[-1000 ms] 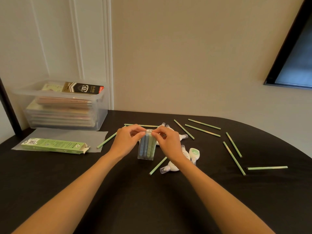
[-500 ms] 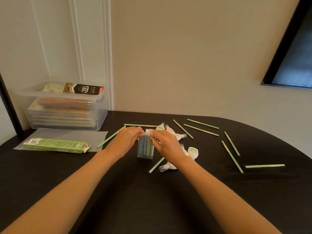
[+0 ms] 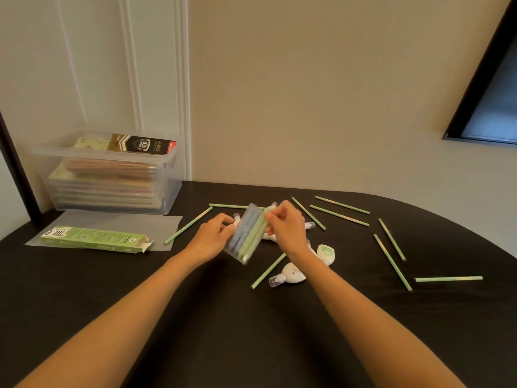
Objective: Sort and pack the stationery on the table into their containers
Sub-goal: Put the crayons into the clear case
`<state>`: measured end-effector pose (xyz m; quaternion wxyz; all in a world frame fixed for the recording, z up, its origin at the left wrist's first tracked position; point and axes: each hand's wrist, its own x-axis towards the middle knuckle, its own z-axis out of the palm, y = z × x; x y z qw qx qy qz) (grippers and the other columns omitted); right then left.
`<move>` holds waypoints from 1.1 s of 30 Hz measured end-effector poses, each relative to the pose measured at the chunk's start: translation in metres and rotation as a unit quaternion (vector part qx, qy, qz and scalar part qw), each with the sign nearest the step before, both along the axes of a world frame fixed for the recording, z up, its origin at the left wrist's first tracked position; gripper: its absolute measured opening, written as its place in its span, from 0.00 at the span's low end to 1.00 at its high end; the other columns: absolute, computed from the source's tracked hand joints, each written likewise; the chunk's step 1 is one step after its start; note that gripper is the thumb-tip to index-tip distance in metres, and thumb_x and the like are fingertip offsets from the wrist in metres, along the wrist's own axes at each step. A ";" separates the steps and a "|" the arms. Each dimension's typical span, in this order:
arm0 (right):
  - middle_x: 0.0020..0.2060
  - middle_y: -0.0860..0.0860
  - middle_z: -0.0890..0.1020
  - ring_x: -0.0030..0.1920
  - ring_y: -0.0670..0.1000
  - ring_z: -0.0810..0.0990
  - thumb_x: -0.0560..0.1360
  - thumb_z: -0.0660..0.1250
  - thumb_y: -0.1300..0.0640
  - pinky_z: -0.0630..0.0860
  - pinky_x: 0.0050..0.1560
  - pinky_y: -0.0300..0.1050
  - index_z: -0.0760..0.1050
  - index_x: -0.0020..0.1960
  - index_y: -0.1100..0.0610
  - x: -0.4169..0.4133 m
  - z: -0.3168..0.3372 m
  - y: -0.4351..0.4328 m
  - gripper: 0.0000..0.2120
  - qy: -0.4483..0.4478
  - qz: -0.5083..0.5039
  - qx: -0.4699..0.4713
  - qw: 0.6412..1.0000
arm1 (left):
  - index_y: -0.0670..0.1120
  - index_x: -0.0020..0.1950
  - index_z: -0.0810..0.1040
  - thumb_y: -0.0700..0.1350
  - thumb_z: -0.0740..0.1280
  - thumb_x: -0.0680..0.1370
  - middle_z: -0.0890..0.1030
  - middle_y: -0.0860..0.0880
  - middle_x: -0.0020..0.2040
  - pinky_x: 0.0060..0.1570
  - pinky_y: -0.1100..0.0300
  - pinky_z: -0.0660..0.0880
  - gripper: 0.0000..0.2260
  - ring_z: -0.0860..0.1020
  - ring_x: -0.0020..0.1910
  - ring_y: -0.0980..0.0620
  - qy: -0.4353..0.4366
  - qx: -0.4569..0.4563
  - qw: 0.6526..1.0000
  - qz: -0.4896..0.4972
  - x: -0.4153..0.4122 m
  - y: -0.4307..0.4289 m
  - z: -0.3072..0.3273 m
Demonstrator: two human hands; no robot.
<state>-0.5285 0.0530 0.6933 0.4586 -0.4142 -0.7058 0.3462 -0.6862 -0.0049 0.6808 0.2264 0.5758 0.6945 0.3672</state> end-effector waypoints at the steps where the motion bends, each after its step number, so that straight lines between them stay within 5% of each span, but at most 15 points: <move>1: 0.37 0.53 0.77 0.34 0.46 0.77 0.77 0.63 0.63 0.76 0.33 0.34 0.68 0.39 0.56 -0.001 0.002 0.005 0.09 0.034 -0.013 -0.028 0.999 | 0.44 0.63 0.70 0.46 0.56 0.82 0.75 0.44 0.59 0.54 0.55 0.75 0.12 0.76 0.55 0.50 -0.020 -0.010 1.000 -0.003 -0.002 0.003 0.000; 5: 0.41 0.55 0.79 0.36 0.47 0.79 0.78 0.61 0.63 0.78 0.37 0.37 0.69 0.42 0.56 -0.008 0.008 0.026 0.07 0.162 -0.057 -0.120 0.978 | 0.43 0.62 0.70 0.50 0.57 0.81 0.79 0.43 0.50 0.43 0.57 0.80 0.14 0.82 0.43 0.48 -0.194 -0.037 0.980 -0.007 -0.005 0.018 0.009; 9: 0.41 0.52 0.77 0.35 0.45 0.77 0.79 0.60 0.63 0.77 0.37 0.37 0.70 0.52 0.57 -0.019 0.020 0.047 0.04 0.165 -0.040 -0.161 0.972 | 0.42 0.58 0.71 0.44 0.62 0.80 0.79 0.42 0.53 0.34 0.62 0.80 0.09 0.82 0.41 0.49 -0.267 0.002 0.963 0.025 -0.012 0.041 0.024; 17: 0.40 0.51 0.78 0.38 0.46 0.74 0.77 0.63 0.59 0.70 0.37 0.37 0.76 0.50 0.58 -0.043 0.070 0.084 0.05 0.060 0.020 -0.218 0.974 | 0.46 0.56 0.68 0.46 0.60 0.80 0.77 0.44 0.50 0.29 0.66 0.77 0.07 0.80 0.34 0.52 -0.234 0.012 0.971 0.054 -0.042 0.079 0.072; 25: 0.58 0.55 0.74 0.48 0.47 0.77 0.78 0.63 0.61 0.75 0.40 0.37 0.68 0.68 0.54 -0.099 0.128 0.097 0.19 0.040 0.086 -0.304 0.948 | 0.44 0.63 0.66 0.45 0.57 0.81 0.75 0.46 0.47 0.28 0.68 0.72 0.11 0.74 0.33 0.55 -0.201 -0.023 0.971 0.126 -0.097 0.087 0.144; 33: 0.54 0.57 0.77 0.48 0.49 0.78 0.75 0.65 0.66 0.76 0.41 0.35 0.71 0.62 0.56 -0.192 0.168 0.104 0.16 -0.007 0.155 -0.332 0.931 | 0.45 0.47 0.71 0.41 0.55 0.81 0.74 0.47 0.36 0.26 0.61 0.71 0.07 0.73 0.27 0.51 -0.170 -0.073 0.968 0.171 -0.196 0.085 0.177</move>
